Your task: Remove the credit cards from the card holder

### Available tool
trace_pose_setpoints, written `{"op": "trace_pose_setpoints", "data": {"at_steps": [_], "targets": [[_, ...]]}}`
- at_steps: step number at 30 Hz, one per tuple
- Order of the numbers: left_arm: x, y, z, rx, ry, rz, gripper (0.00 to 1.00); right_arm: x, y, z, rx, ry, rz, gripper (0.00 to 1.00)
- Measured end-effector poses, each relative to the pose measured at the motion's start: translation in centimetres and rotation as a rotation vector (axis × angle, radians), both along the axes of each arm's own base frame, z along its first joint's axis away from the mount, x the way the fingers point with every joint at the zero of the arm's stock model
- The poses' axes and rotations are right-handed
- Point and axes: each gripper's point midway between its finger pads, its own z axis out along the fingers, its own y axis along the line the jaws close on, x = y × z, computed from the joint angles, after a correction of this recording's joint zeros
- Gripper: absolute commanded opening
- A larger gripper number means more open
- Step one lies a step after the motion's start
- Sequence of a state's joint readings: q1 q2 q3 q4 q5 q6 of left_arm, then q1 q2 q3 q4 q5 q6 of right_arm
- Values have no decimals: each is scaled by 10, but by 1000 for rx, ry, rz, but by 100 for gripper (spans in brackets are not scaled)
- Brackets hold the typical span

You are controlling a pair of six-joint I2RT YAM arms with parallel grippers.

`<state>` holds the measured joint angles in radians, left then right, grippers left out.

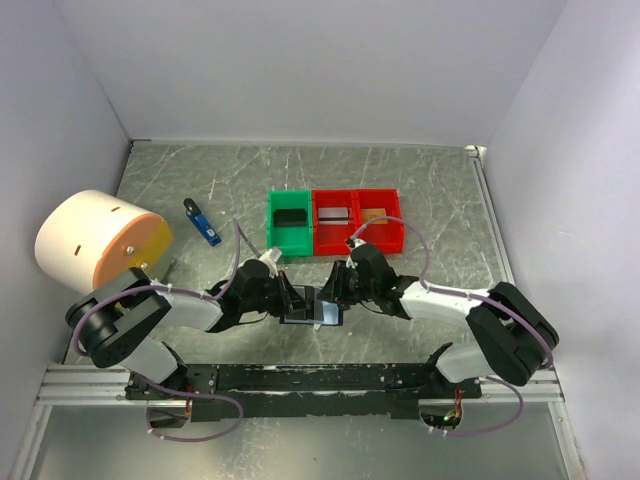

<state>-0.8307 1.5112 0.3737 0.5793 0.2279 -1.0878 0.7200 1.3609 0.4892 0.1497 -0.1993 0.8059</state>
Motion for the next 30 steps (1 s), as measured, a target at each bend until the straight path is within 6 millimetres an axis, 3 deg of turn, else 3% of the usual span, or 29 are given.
{"op": "trace_pose_setpoints", "data": {"at_steps": [5, 12, 21, 30], "targets": [[0, 0, -1, 3, 3, -1, 20, -2, 4, -15, -7, 42, 15, 31], [-1, -1, -5, 2, 7, -12, 26, 0, 12, -18, 56, 42, 1, 31], [-3, -9, -6, -50, 19, -29, 7, 1, 8, -17, 66, 30, -30, 31], [-2, 4, 1, 12, -2, 0, 7, 1, 3, -17, 42, 32, -43, 32]]}}
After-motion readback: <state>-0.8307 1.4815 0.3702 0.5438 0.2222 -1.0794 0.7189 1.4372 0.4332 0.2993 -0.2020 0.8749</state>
